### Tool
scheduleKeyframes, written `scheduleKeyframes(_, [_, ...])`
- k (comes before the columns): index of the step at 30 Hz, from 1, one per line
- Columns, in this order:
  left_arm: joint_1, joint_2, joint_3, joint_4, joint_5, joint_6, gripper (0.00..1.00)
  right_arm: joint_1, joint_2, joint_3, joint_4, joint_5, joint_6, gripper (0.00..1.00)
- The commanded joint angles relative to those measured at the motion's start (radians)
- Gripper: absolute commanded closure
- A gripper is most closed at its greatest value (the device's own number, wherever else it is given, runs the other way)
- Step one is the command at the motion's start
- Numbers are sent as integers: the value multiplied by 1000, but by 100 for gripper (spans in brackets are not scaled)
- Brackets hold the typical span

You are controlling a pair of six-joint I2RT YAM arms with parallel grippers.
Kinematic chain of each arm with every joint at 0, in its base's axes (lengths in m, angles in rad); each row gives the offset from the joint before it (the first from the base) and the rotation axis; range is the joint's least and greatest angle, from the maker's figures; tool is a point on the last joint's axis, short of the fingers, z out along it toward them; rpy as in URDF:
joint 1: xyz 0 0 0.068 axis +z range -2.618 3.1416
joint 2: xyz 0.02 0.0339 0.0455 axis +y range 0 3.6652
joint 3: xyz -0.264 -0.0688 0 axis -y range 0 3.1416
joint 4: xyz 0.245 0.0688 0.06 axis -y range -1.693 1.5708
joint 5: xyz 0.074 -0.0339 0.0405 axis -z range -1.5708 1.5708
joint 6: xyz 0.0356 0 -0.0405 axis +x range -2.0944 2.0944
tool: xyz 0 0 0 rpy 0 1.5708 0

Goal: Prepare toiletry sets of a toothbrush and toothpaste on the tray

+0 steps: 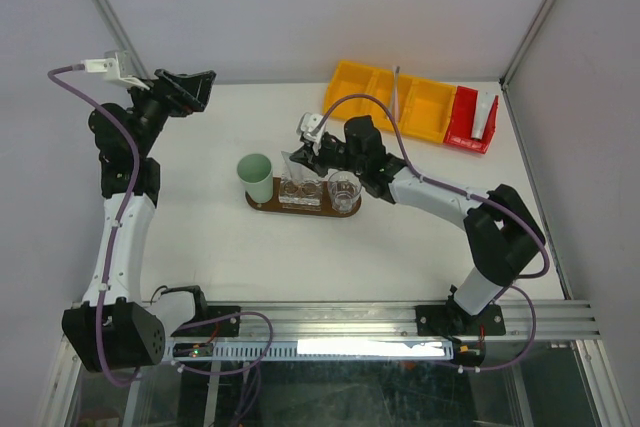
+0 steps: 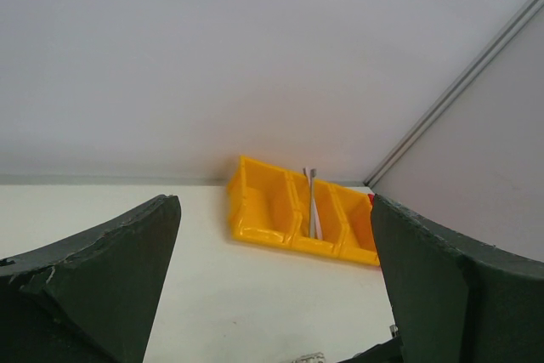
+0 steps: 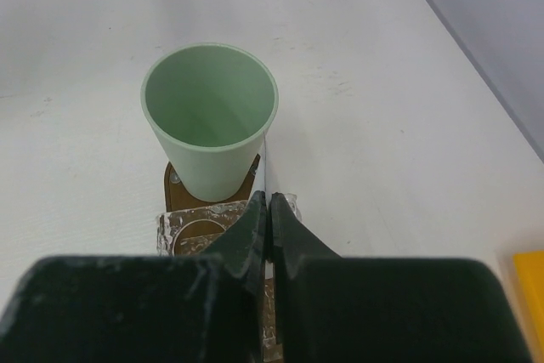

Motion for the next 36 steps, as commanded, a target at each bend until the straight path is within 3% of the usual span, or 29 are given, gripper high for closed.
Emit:
scheduleKeyframes(1, [13, -5, -1, 63, 26, -17, 1, 3, -23, -9, 170, 19, 23, 100])
scheduleKeyframes(8, [19, -2, -4, 74, 36, -29, 1, 3, -23, -50, 240, 36, 37, 100])
scheduleKeyframes(36, [43, 7, -13, 111, 72, -64, 1, 3, 23, -34, 229, 21, 22, 100])
